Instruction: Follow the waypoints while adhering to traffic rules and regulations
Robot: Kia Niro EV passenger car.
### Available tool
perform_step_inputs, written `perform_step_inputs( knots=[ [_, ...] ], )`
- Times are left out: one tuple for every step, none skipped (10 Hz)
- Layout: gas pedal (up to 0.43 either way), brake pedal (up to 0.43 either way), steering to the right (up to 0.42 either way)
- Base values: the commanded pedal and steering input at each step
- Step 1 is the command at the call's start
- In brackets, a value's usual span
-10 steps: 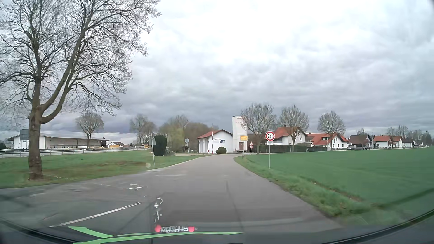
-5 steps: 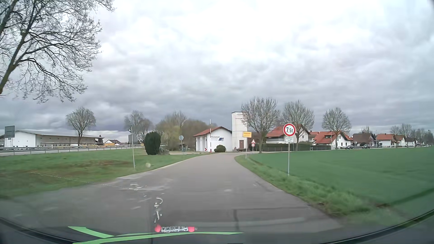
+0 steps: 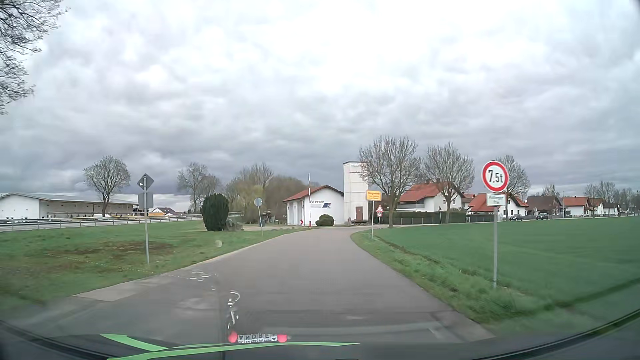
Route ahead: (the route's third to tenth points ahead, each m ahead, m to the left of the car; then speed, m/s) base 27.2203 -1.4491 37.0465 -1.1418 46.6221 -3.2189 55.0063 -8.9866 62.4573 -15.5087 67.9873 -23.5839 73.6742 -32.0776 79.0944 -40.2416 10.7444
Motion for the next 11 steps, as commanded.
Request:
perform_step_inputs(
  knots=[
    [0.079, 0.000, 0.000],
    [0.000, 0.000, 0.000],
    [0.000, 0.000, 0.000],
    [0.000, 0.000, 0.002],
    [0.000, 0.000, 0.003],
    [0.000, 0.000, 0.004],
    [0.000, 0.000, 0.006],
    [0.000, 0.000, 0.007],
    [0.000, 0.000, 0.009],
    [0.000, 0.000, 0.011],
    [0.000, 0.000, 0.012]
  ],
)
